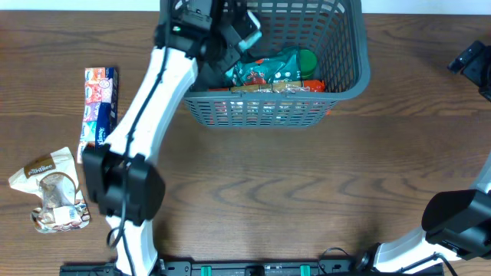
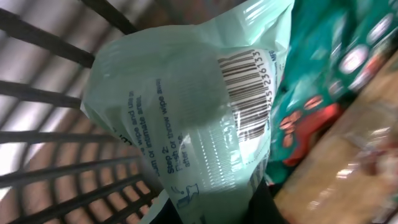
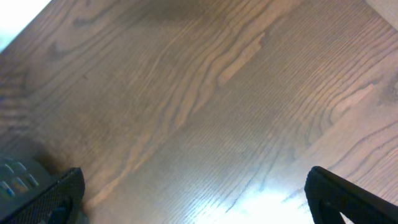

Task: Pack container
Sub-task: 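Release the mint-green packet into the basket and withdraw left, then lower the left gripper onto the blue tissue box and grasp it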

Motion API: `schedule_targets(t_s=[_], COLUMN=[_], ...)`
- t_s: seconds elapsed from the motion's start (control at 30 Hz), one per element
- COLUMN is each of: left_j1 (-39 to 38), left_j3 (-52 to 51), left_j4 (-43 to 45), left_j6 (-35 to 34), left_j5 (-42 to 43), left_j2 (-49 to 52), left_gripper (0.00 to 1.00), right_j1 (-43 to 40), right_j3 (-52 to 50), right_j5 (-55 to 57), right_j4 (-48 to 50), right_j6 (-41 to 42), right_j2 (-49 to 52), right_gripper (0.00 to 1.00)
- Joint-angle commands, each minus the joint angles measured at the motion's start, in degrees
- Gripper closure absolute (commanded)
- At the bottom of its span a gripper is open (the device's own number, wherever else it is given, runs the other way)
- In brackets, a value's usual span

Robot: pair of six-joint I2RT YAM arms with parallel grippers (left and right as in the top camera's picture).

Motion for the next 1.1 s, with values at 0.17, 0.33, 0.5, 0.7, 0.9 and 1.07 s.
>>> schedule_targets(t_s=[0.17, 0.33, 0.5, 0.7, 0.9, 1.07], left_j1=[0.92, 0.83, 0.83, 1.68, 12.39, 25.57], left_j3=[0.48, 0.92, 3.3, 5.38, 5.38, 5.31], left_j4=[-1.33, -1.29, -0.81, -0.83, -6.67, -15.63], left_j6=[3.5, 3.5, 3.28, 2.58, -13.46, -27.28], left_j5=[-5.33, -5.51, -6.84, -14.16, -23.54, -22.14], left_j2=[1.86, -1.27, -9.73, -21.7, -26.91, -25.42], left_gripper=[0.31, 0.22, 0.15, 0.05, 0.01, 0.01], right_j1=[-0.2, -0.2, -0.17, -0.17, -0.17, -0.17], right_j3=[-0.44, -0.44, -0.44, -0.44, -0.44, -0.44], right_j5=[-0.26, -0.28, -0.31, -0.76, -0.81, -0.79], right_j4=[-0.66, -0.61, -0.66, -0.79, -0.79, -0.63], right_j6=[-1.6, -2.16, -2.56, -2.67, -3.08, -4.15], right_j2=[0.35, 0.35, 0.35, 0.35, 0.35, 0.35], right_gripper=[0.01, 0.01, 0.01, 0.01, 0.01, 0.01])
